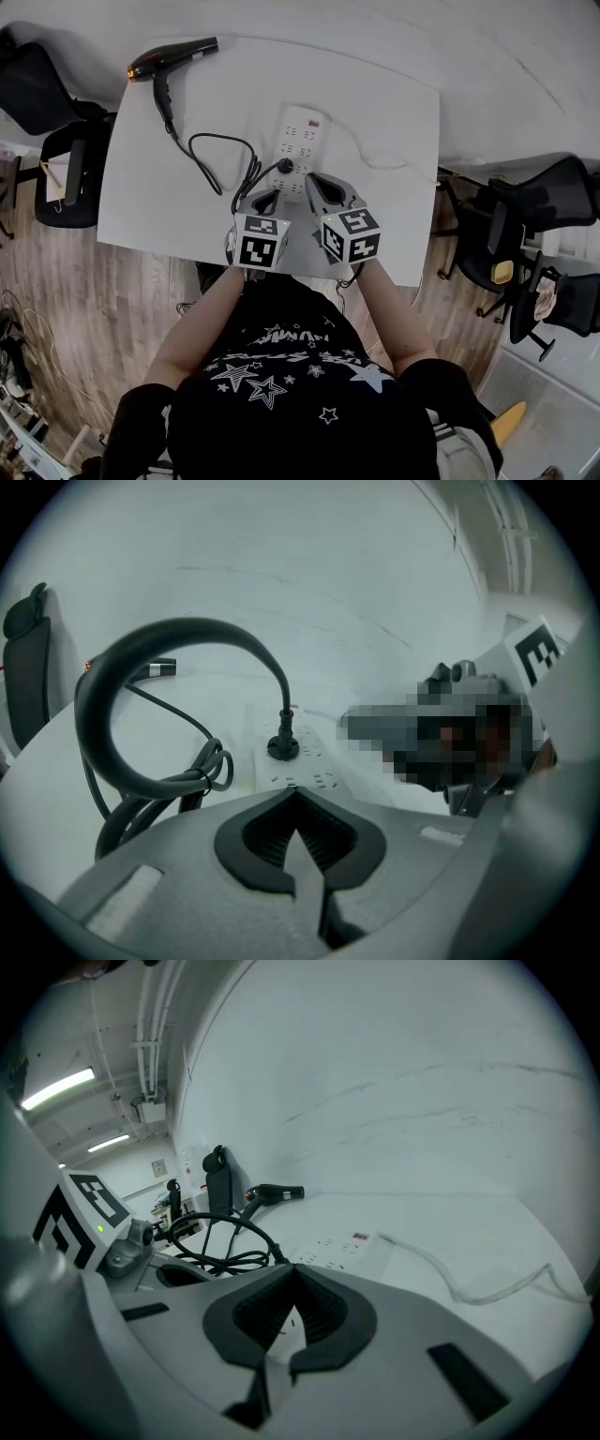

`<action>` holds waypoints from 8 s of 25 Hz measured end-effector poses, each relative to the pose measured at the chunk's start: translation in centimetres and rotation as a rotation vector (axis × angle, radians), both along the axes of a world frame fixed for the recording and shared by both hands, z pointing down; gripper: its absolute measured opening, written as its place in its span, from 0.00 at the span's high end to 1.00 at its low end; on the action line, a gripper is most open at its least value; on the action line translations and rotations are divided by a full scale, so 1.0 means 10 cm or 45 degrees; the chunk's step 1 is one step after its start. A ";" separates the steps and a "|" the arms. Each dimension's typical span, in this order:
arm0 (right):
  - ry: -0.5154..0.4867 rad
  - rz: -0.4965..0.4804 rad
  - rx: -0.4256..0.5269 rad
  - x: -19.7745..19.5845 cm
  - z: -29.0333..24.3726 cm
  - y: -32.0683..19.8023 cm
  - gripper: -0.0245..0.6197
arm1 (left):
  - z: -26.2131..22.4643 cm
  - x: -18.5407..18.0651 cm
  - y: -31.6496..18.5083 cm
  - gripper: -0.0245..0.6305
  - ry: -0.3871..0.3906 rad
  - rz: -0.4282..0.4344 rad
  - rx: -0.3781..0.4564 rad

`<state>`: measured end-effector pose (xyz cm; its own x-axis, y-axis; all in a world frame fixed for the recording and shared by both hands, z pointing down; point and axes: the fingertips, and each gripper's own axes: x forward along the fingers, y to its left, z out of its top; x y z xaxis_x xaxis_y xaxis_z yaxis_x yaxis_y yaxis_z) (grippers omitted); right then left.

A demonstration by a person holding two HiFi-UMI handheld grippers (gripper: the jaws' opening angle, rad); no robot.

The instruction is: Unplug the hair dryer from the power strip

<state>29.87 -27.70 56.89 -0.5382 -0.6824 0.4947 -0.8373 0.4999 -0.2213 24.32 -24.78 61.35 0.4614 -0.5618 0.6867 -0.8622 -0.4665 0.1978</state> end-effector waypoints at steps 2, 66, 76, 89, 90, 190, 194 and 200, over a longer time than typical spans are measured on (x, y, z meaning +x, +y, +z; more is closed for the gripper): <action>0.036 -0.067 0.007 -0.06 0.01 -0.04 0.95 | 0.00 0.00 0.00 0.95 -0.006 0.010 -0.024; 0.078 -0.542 -0.235 -0.57 0.22 -0.39 0.84 | 0.02 0.07 -0.01 0.95 -0.093 0.266 -0.250; 0.004 -0.499 -0.240 -0.53 0.22 -0.40 0.84 | 0.03 0.07 -0.04 0.95 -0.070 0.277 -0.262; 0.086 -0.496 0.001 -0.52 -0.35 -0.55 0.84 | 0.01 0.07 -0.02 0.95 -0.108 0.324 -0.247; 0.091 -0.491 0.011 -0.52 -0.37 -0.54 0.84 | 0.01 0.07 0.00 0.95 -0.111 0.327 -0.246; -0.150 0.641 0.266 -3.35 -1.04 3.48 0.83 | -1.47 -4.48 2.70 0.95 0.438 0.424 0.161; -0.155 0.648 0.253 -3.42 -1.01 3.56 0.83 | -1.48 -4.55 2.79 0.95 0.436 0.422 0.156; -0.123 0.653 0.248 -3.55 -1.00 3.52 0.83 | -1.51 -4.58 2.72 0.95 0.448 0.466 0.155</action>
